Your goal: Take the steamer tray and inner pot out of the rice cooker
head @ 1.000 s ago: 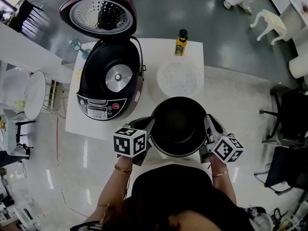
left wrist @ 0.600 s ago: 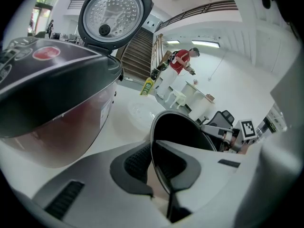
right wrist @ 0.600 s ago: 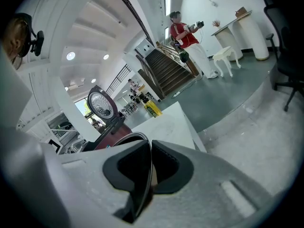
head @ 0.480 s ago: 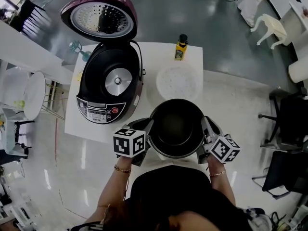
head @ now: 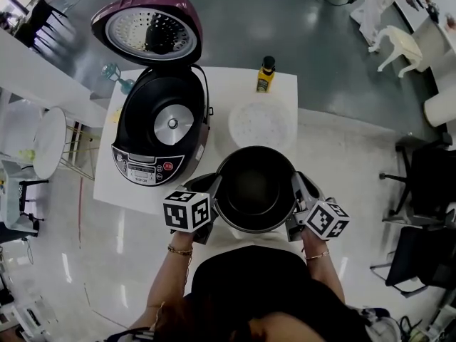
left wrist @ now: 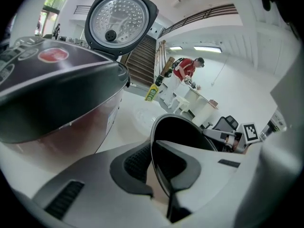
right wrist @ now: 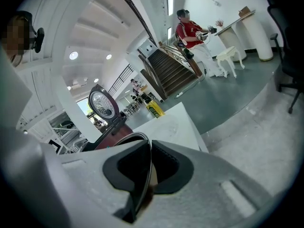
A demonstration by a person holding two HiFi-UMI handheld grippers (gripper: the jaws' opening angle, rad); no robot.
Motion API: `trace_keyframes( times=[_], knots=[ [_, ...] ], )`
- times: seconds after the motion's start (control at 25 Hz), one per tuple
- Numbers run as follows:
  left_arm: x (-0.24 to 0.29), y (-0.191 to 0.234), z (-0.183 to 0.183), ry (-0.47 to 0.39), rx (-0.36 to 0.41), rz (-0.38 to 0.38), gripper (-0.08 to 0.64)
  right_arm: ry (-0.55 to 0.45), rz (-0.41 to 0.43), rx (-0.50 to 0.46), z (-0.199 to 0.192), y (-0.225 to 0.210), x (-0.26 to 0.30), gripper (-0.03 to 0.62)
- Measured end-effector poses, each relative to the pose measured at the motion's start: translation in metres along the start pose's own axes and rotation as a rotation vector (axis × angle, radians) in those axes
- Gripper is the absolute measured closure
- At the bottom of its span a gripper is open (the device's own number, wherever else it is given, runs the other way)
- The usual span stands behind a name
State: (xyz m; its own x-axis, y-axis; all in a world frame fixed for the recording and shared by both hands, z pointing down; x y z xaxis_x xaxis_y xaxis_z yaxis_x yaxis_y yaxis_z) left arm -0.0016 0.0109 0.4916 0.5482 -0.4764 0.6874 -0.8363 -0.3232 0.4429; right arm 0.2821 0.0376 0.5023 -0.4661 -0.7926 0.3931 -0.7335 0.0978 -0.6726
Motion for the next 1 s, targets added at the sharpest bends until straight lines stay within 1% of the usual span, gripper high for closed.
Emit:
trace_keyframes(
  times=[0.08, 0.16, 0.24, 0.28, 0.36, 0.56, 0.64, 0.72, 0.8, 0.88, 1.0],
  knots=[
    [-0.001, 0.001, -0.001, -0.017, -0.002, 0.007, 0.531, -0.002, 0.013, 0.004, 0.0, 0.0, 0.002, 0.565],
    [-0.002, 0.001, -0.001, -0.024, 0.013, 0.015, 0.531, -0.009, 0.021, 0.002, 0.002, 0.001, 0.002, 0.565],
    [-0.003, -0.001, -0.002, -0.031, 0.052, 0.033, 0.531, -0.024, 0.039, -0.012, 0.006, 0.002, 0.001, 0.562],
    [-0.004, -0.003, -0.002, -0.038, 0.075, 0.045, 0.531, -0.028, 0.053, -0.02, 0.008, 0.003, 0.0, 0.548],
    [-0.008, -0.004, 0.001, -0.067, 0.106, 0.071, 0.531, -0.027, 0.072, -0.035, 0.013, 0.006, -0.001, 0.541],
    [-0.028, -0.003, 0.014, -0.165, 0.117, 0.11, 0.528, -0.072, 0.049, -0.102, 0.026, 0.01, -0.013, 0.538],
    [-0.042, -0.004, 0.022, -0.225, 0.119, 0.114, 0.529, -0.115, 0.057, -0.122, 0.036, 0.016, -0.02, 0.538],
    [-0.06, -0.009, 0.033, -0.324, 0.09, 0.091, 0.529, -0.166, 0.073, -0.148, 0.05, 0.026, -0.028, 0.538],
    [-0.08, -0.014, 0.046, -0.434, 0.052, 0.058, 0.529, -0.213, 0.086, -0.201, 0.064, 0.038, -0.035, 0.538],
    [-0.098, -0.021, 0.057, -0.523, 0.038, 0.05, 0.528, -0.257, 0.092, -0.3, 0.075, 0.051, -0.044, 0.538],
    [-0.118, -0.033, 0.068, -0.612, 0.062, 0.056, 0.529, -0.323, 0.091, -0.478, 0.087, 0.072, -0.058, 0.538]
  ],
)
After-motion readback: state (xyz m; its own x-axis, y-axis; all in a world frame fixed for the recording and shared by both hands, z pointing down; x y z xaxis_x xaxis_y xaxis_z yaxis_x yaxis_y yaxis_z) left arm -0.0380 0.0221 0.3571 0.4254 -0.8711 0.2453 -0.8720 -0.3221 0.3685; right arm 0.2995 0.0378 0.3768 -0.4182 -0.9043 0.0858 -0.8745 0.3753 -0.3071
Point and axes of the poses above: the fingertips, and each gripper's own axes: x forward along the fingers, y to its left, z out of its top, the point moved 7 cm from there along -x, backward along the fingers, and after that the axes turned 2 degrees about y, right-handed, at the moved point
